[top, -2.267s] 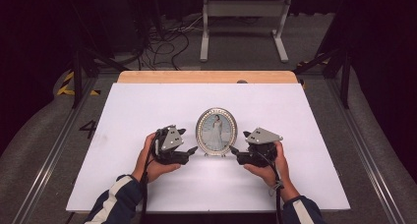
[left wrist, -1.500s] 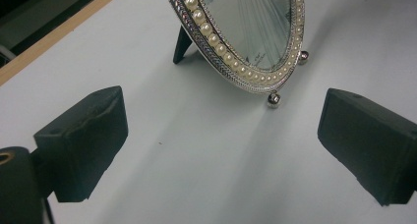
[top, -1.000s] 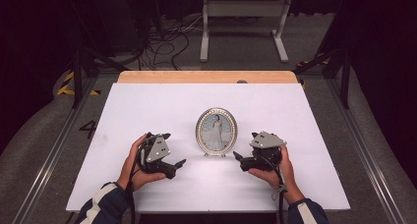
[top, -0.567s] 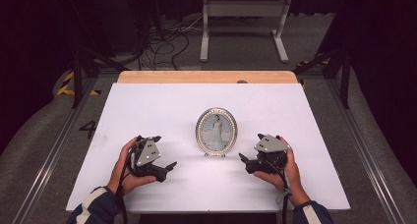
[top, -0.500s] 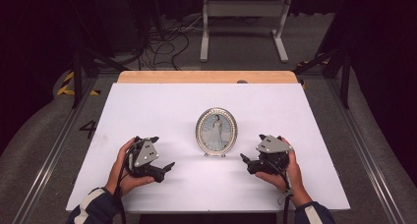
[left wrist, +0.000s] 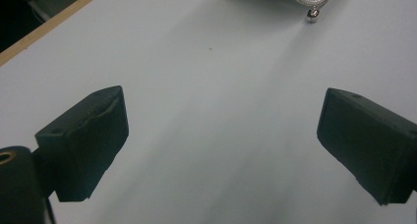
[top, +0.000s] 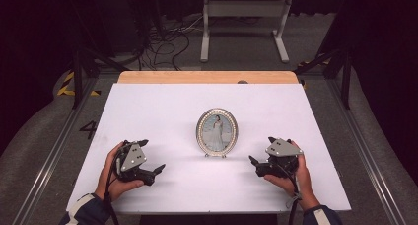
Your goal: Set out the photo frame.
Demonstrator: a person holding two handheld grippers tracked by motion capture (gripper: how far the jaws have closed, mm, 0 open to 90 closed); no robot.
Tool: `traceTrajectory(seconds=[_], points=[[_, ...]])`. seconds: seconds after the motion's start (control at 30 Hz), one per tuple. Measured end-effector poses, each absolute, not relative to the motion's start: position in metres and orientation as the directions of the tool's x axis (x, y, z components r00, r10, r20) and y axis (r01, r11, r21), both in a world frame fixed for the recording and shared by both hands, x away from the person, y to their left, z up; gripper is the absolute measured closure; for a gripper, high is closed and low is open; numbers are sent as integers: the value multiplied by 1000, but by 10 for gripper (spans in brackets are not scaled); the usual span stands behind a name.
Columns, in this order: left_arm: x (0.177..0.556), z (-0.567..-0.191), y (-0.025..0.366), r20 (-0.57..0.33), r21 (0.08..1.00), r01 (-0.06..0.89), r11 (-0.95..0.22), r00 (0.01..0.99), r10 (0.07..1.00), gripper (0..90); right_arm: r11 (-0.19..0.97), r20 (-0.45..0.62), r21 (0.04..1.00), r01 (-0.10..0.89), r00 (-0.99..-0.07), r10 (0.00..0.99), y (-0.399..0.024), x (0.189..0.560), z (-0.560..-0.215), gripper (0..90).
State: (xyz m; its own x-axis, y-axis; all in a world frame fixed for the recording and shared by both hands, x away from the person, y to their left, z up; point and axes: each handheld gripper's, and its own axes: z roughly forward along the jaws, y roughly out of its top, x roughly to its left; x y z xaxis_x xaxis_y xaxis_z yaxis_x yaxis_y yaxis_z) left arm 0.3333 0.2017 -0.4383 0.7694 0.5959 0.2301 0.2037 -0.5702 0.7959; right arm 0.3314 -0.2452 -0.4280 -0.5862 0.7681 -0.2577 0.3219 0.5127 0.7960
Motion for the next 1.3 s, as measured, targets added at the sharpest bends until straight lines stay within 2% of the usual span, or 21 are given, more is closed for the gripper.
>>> traceTrajectory(seconds=[0.6, 1.3], points=[[325, -450, 228, 224, 770, 261, -582, 744, 630, 60, 494, -253, 798, 345, -553, 794, -270, 321, -432, 114], [308, -459, 266, 149, 792, 331, -513, 710, 688, 63, 481, -248, 800, 358, -532, 809, -291, 303, -443, 118]])
